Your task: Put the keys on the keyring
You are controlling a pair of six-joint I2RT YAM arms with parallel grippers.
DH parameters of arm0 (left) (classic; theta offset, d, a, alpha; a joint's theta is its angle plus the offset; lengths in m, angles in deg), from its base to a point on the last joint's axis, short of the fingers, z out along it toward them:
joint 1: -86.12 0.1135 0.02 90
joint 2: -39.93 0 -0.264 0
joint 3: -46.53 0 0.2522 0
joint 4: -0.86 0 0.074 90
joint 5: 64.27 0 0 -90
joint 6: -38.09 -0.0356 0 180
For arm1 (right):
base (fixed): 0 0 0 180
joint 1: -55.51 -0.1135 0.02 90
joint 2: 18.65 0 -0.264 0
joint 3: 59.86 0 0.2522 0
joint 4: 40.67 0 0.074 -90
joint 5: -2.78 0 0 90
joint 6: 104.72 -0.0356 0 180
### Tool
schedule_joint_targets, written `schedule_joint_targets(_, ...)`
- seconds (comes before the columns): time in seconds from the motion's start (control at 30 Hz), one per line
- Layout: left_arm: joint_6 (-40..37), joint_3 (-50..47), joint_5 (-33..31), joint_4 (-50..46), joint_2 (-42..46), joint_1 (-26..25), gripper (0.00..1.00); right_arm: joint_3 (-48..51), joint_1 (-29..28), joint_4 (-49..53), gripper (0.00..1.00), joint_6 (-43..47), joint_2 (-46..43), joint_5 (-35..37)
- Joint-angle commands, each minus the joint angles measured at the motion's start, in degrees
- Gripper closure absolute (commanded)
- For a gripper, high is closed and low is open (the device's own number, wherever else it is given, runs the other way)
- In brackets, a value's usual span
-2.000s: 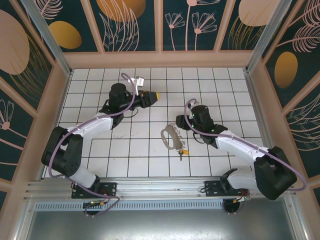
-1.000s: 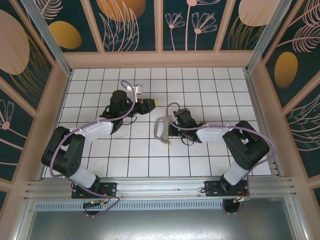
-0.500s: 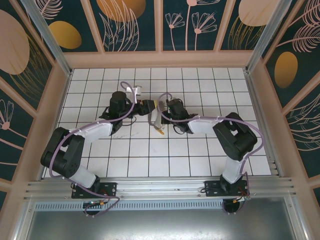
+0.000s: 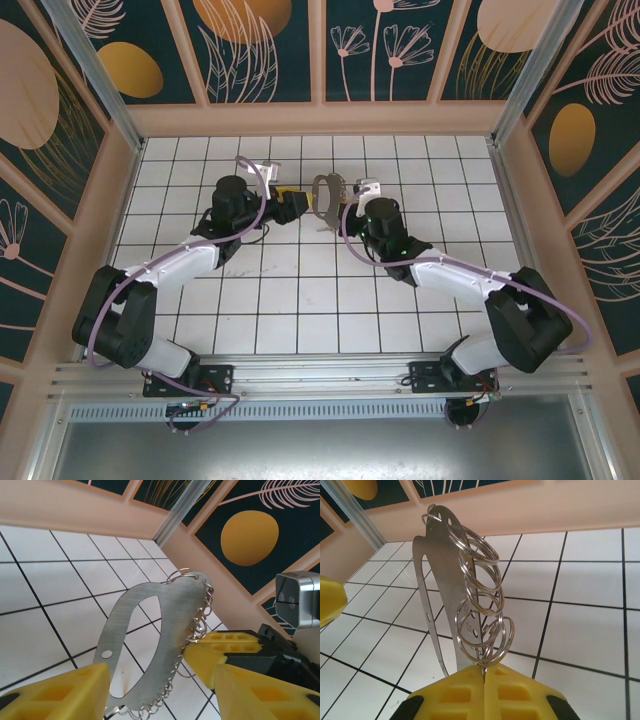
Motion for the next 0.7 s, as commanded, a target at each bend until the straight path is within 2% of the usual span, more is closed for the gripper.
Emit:
schedule_joint_targets(0.0, -3.08, 2.05, 0.57, 0.01, 0.32, 0.69, 0.42, -2.41, 0.87, -1.66, 1.00, 3.68, -3.06, 1.59)
schedule_joint_targets(0.3, -2.38, 1.99, 0.53, 0.52, 2.30, 1.05, 0.42, -4.70, 2.09, -0.77, 1.00, 5.21, -8.58, 1.99)
schedule_joint_targets(0.67, -1.92, 1.86, -2.78, -0.21, 6.40, 1.23, 0.41, -6.44, 2.40, 1.93, 1.00, 4.71, -9.62, 1.52)
